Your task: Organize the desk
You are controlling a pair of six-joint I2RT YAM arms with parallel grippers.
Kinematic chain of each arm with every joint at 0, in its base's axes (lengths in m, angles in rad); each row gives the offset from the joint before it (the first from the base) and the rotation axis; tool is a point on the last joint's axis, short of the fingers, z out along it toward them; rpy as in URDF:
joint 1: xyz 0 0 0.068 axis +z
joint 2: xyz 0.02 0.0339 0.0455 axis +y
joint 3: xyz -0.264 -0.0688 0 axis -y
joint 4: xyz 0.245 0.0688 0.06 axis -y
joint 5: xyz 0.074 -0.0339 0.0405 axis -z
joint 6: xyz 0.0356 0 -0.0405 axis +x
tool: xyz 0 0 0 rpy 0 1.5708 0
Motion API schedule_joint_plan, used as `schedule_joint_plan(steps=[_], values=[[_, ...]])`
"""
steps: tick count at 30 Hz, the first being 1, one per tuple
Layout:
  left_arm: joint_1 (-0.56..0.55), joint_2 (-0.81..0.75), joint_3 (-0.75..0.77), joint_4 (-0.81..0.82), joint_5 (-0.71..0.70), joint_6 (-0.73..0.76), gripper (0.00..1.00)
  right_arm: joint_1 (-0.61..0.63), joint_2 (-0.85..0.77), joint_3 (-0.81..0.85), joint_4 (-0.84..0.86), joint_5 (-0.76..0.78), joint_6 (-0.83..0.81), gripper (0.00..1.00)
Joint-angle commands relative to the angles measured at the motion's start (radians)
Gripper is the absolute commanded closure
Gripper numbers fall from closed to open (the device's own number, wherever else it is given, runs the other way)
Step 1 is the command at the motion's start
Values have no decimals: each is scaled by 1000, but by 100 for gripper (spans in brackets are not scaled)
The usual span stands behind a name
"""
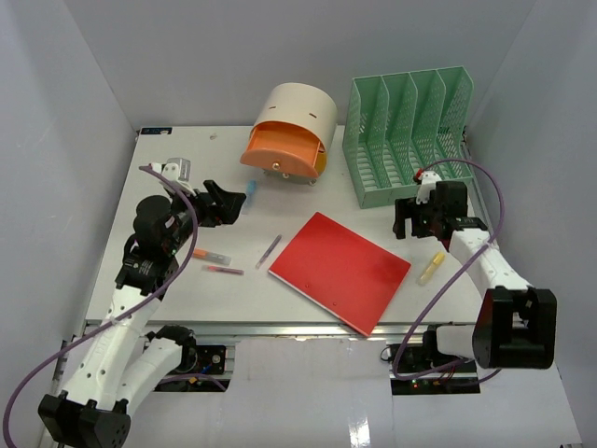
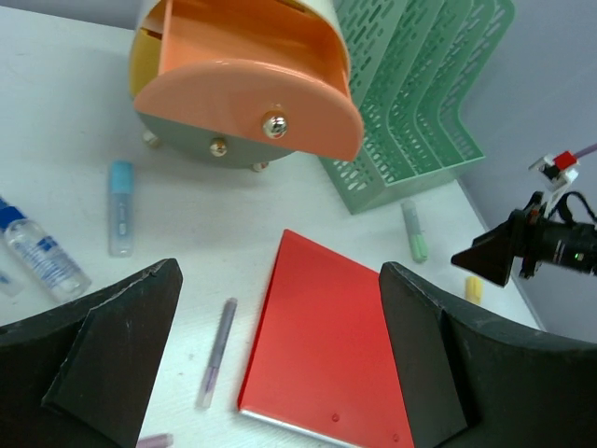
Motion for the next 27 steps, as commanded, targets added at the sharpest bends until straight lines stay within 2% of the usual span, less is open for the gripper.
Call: schedule_joint_plan(steps=[1, 7, 13, 27], values=[[5, -59, -62, -95, -91, 93, 2, 59, 103, 110, 61, 278, 141, 9], [4, -143, -134, -109, -150, 127, 2, 59, 231, 166, 63, 282, 182, 15], [4, -141, -133, -102, -167, 132, 2, 59, 326, 193, 85, 269, 232, 20], [6, -163, -134, -104, -161, 132, 2, 7, 445, 215, 93, 193, 254, 43]])
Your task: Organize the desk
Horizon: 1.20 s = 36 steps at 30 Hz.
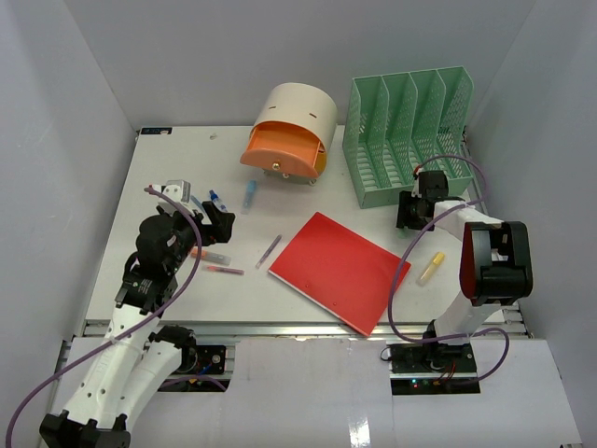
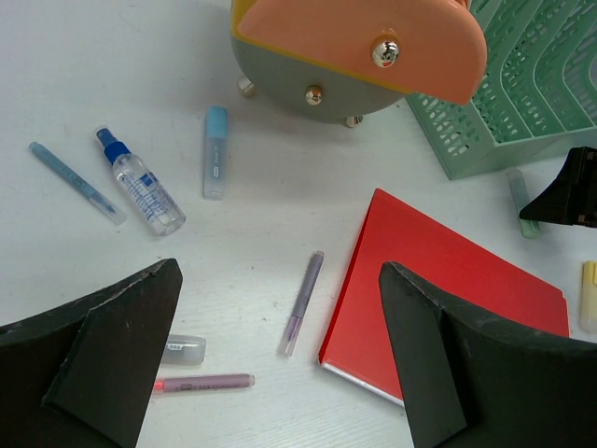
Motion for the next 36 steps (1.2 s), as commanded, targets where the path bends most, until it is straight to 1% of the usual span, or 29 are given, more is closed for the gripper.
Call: schedule_joint_plan(steps=[1, 10, 13, 14, 15, 17, 20, 23, 25, 28, 29, 31, 32, 34, 36], values=[[5, -16, 3, 4, -10, 10, 2, -18, 23, 36, 32, -37, 20, 44], [6, -10, 5, 2, -3, 10, 2, -26, 38, 18, 41, -41, 0, 54], [6, -6, 5, 3, 6, 9, 2, -32, 27, -2, 58, -47, -22, 60], [5, -5, 4, 4, 8, 8, 2, -34, 23, -10, 63, -47, -30, 63], [5, -4, 3, 4, 10, 7, 2, -35, 17, -16, 67, -60, -39, 68], [5, -1, 3, 5, 14, 8, 2, -37, -1, -30, 76, -100, -60, 81], [5, 7, 3, 6, 26, 7, 2, -40, -34, -40, 67, -153, -118, 87], [5, 15, 3, 7, 34, 7, 2, -40, -111, -45, 32, -237, -250, 92], [6, 20, 2, 8, 39, 7, 2, -40, -164, -44, -25, -350, -344, 92], [6, 30, 1, 10, 44, 7, 2, -40, -296, -35, -130, -531, -541, 92], [5, 33, 1, 10, 44, 7, 2, -40, -297, -35, -130, -575, -542, 92], [5, 41, 2, 11, 45, 8, 2, -26, -391, 3, -247, -699, -672, 92], [5, 45, 3, 10, 45, 8, 2, -16, -407, 37, -263, -727, -720, 92], [5, 50, 1, 13, 44, 10, 2, 44, -441, 96, -303, -746, -788, 92], [5, 62, 1, 13, 45, 11, 2, 124, -443, 193, -308, -726, -844, 92]])
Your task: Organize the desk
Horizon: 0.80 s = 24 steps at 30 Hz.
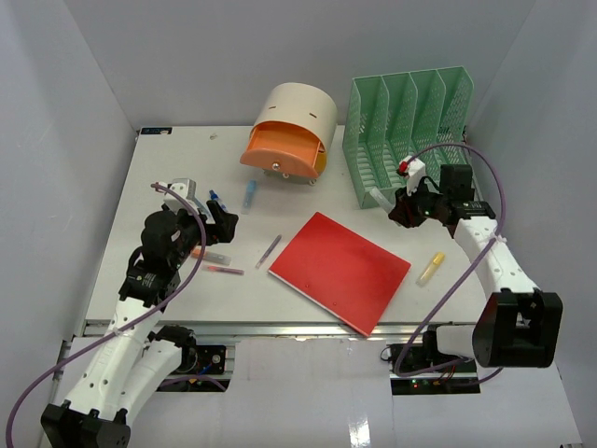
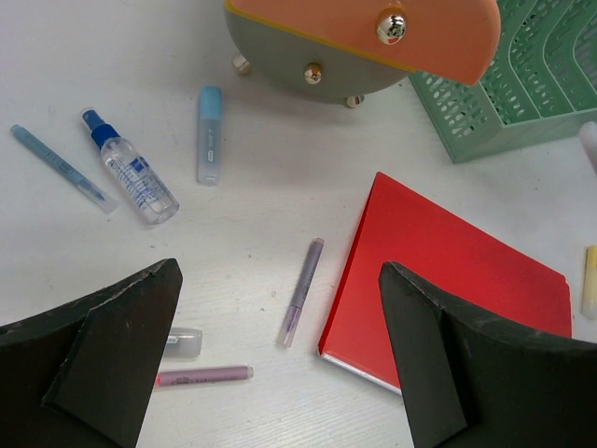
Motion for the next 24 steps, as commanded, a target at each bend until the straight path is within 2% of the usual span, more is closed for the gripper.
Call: schedule_joint_plan(steps=[1, 6, 12, 18, 24], values=[[5, 15, 1, 13, 12, 12, 2, 158, -18, 220, -86, -110, -239, 92], [5, 28, -3, 13, 5, 13, 2, 337, 135, 536, -53, -17, -249, 92], [5, 27, -9, 7, -8, 15, 2, 448, 413, 866, -24, 72, -177, 92], [5, 18, -11, 2, -17, 15, 2, 490, 604, 1045, 33, 143, -128, 91], [5, 25, -8, 3, -9, 18, 2, 491, 681, 1054, 107, 165, -108, 87]])
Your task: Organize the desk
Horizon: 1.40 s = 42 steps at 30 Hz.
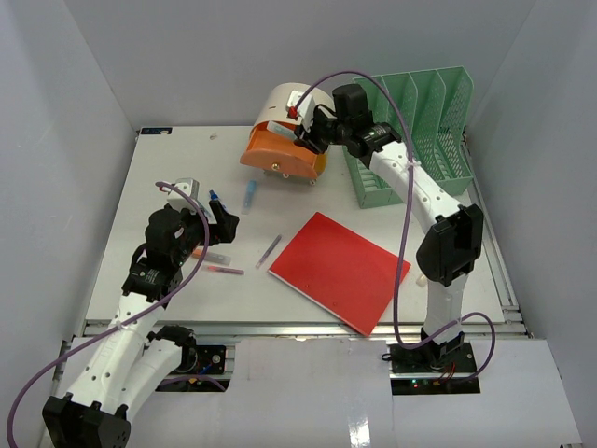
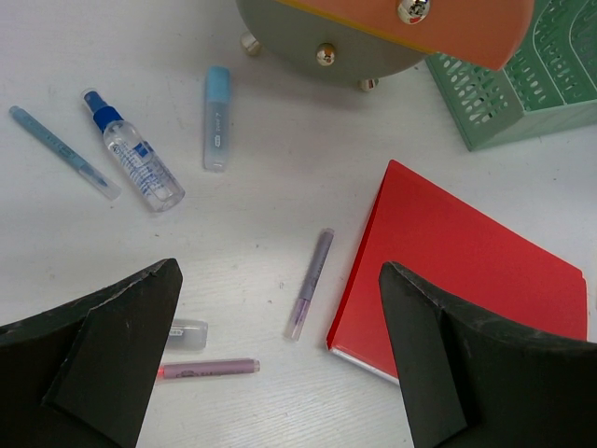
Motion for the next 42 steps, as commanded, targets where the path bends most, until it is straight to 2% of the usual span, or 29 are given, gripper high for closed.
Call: schedule_joint_plan(steps=[1, 5, 6, 7, 9, 13, 18, 22, 24, 26, 27, 29, 32, 33, 34, 35, 39, 42], values=[[5, -7, 0, 4, -2, 15, 2, 1, 15, 59, 80, 36, 32, 85], [5, -3, 1, 7, 4, 17, 2, 0, 41, 56, 87, 48, 32, 77], [5, -1, 1, 7, 6, 17, 2, 1, 47, 56, 87, 51, 31, 73], [5, 2, 1, 7, 9, 17, 2, 2, 54, 56, 87, 51, 32, 62], [5, 2, 0, 8, 14, 17, 2, 0, 54, 54, 87, 49, 39, 50], [5, 17, 1, 10, 26, 17, 2, 0, 25, 48, 84, 24, 53, 39], [5, 49, 1, 19, 62, 18, 2, -24, -42, 41, 52, -25, 91, 37], [5, 135, 0, 47, 124, 15, 3, -121, -169, -11, -1, -234, 146, 37], [20, 185, 4, 72, 183, 11, 4, -174, -228, -114, -24, -425, 164, 37], [44, 298, 11, 98, 275, 8, 7, -267, -339, -244, -27, -573, 170, 38], [75, 345, 19, 124, 314, 11, 11, -291, -385, -325, -25, -645, 159, 38], [118, 454, 42, 155, 388, 31, 16, -346, -518, -569, -27, -689, 72, 39], [218, 625, 81, 227, 503, 32, 21, -402, -661, -836, -26, -711, -27, 39], [226, 701, 116, 249, 514, 28, 22, -419, -691, -889, -26, -763, -43, 39], [226, 702, 116, 249, 517, 29, 23, -446, -710, -935, -25, -764, -51, 39], [227, 748, 145, 271, 500, 36, 23, -501, -738, -1006, -19, -858, -56, 39], [227, 825, 195, 368, 429, 30, 23, -625, -751, -1098, -21, -1051, -43, 40], [224, 865, 225, 395, 418, 10, 22, -674, -757, -1101, -29, -1091, -34, 40]])
